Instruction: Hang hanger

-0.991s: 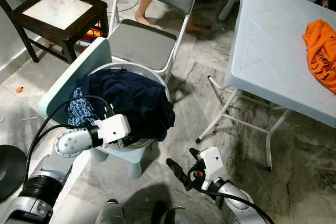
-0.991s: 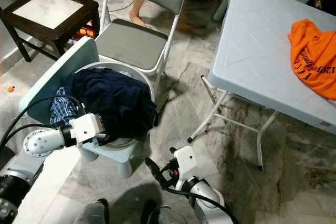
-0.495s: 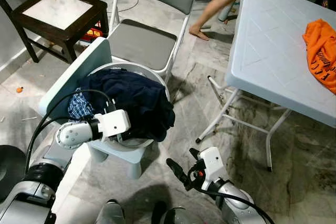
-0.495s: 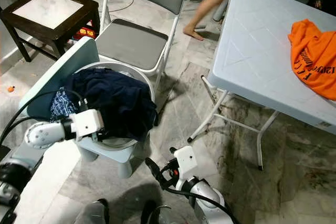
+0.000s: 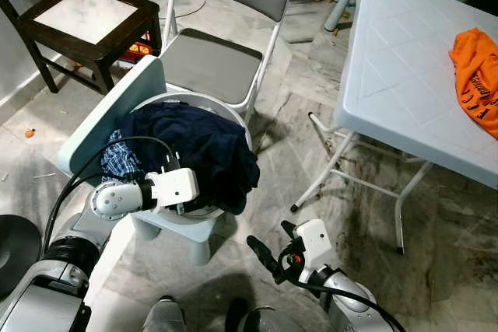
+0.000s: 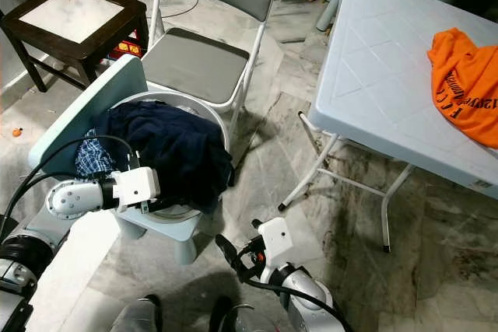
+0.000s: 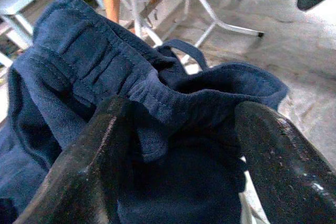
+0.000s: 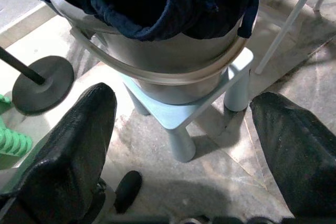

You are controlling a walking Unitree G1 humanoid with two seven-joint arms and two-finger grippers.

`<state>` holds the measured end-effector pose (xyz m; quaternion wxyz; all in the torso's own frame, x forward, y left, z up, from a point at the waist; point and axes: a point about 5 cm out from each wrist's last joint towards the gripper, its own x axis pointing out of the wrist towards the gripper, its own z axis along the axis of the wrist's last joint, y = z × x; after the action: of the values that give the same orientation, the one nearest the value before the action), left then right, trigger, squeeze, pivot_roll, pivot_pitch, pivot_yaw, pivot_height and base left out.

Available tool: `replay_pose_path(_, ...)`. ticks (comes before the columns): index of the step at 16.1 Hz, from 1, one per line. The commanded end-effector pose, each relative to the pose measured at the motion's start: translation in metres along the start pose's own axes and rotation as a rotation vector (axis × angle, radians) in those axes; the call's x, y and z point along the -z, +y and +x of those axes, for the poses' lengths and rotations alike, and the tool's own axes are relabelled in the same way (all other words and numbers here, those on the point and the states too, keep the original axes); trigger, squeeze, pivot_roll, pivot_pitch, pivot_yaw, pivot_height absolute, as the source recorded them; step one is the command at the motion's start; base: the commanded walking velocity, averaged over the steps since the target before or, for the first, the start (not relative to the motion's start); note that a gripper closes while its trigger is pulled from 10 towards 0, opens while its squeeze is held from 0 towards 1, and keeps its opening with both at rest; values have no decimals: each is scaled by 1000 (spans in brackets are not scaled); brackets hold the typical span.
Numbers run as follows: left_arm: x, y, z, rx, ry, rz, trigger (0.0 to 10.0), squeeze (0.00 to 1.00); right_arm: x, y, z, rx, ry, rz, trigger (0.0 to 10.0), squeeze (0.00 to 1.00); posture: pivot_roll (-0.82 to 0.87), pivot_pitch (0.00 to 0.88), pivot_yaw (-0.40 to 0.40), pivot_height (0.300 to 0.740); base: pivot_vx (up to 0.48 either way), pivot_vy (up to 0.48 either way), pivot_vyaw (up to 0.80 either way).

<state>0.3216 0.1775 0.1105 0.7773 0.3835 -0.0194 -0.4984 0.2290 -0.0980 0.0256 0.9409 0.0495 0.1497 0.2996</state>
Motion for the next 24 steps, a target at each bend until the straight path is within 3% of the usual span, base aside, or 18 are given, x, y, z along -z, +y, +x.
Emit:
replay_pose_path(1,-4,-1,4,55,-12,28,9020,0,4,-5,-7,29,10,5,10000,0,288,222,-177,740,0,0,0)
replay_pose_path(2,-6,1,3,58,-26,27,10000,0,4,-5,-7,30,11,6,10000,0,289,223,-176,740,0,0,0)
replay_pose_path(9,2,-1,-1,145,65,133,10000,0,5,-3,-6,23,12,7,10000,0,289,229,-181,740,0,0,0)
replay_pose_path(11,4,-3,-2,181,93,175,4118,0,5,-4,-7,25,13,7,10000,0,282,228,-181,740,0,0,0)
replay_pose_path(13,4,0,0,183,102,188,0,0,5,-5,-9,31,14,6,10000,0,280,228,-180,740,0,0,0)
replay_pose_path(24,1,7,4,83,89,224,0,0,3,-7,-9,34,15,-2,10000,0,280,222,-191,740,0,0,0)
